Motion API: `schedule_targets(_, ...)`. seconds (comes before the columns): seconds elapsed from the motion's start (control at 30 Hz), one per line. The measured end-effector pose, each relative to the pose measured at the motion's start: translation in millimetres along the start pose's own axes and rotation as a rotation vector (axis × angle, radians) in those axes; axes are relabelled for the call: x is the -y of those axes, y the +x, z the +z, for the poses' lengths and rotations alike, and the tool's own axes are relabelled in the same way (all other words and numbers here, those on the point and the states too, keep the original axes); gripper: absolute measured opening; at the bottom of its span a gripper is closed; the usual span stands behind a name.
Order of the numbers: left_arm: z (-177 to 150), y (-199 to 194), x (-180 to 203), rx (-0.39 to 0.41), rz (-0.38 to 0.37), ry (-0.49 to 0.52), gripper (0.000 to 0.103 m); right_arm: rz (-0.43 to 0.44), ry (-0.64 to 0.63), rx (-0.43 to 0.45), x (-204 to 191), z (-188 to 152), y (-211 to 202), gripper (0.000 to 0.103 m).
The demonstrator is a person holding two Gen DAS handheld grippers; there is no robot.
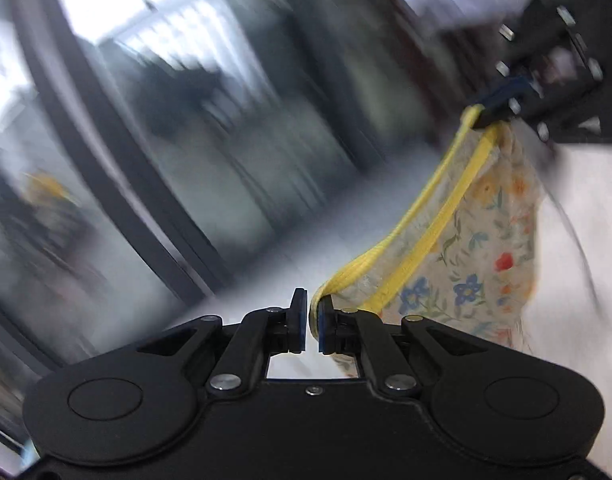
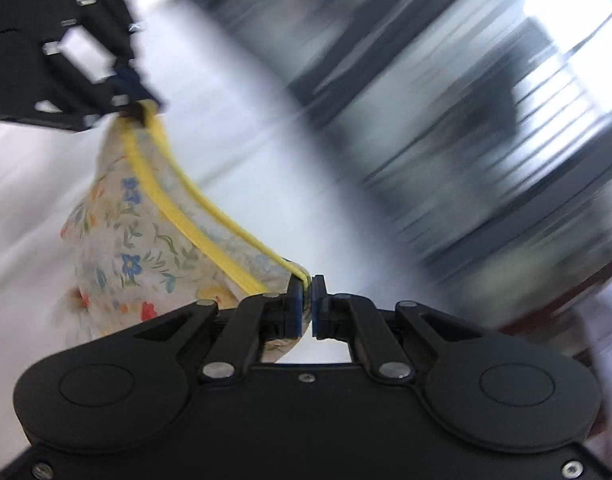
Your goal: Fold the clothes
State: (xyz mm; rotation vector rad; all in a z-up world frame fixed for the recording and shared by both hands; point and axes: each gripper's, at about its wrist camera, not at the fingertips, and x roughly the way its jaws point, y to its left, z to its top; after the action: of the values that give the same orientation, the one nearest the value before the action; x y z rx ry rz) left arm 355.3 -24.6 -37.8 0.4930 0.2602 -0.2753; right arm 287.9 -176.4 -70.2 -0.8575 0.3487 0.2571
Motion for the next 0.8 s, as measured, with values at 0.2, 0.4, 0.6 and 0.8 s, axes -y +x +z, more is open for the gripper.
schedule_targets(0.2,116,-68,-58,0.188,0.095,0.021,0.005,-0.268,-0.138,0.23,114,103,-81,0.004)
schedule_targets(0.4,65,-93,-10,0.133,0.06,0.042,0.006,-0.215,-0.149,0.218,94,78,-112,0.004)
schedule_targets(0.6,-97,-87,99,-0.088,-0.006,-0.081,0.006,0.049,-0.141,0.053,-19,-2,-87,0.005)
schedule_targets(0.8,-262,-86,195,-0.408,-0.064,-0.158,0.006,0.353,-0.032,-0.164,-198,-118,-45,0.005)
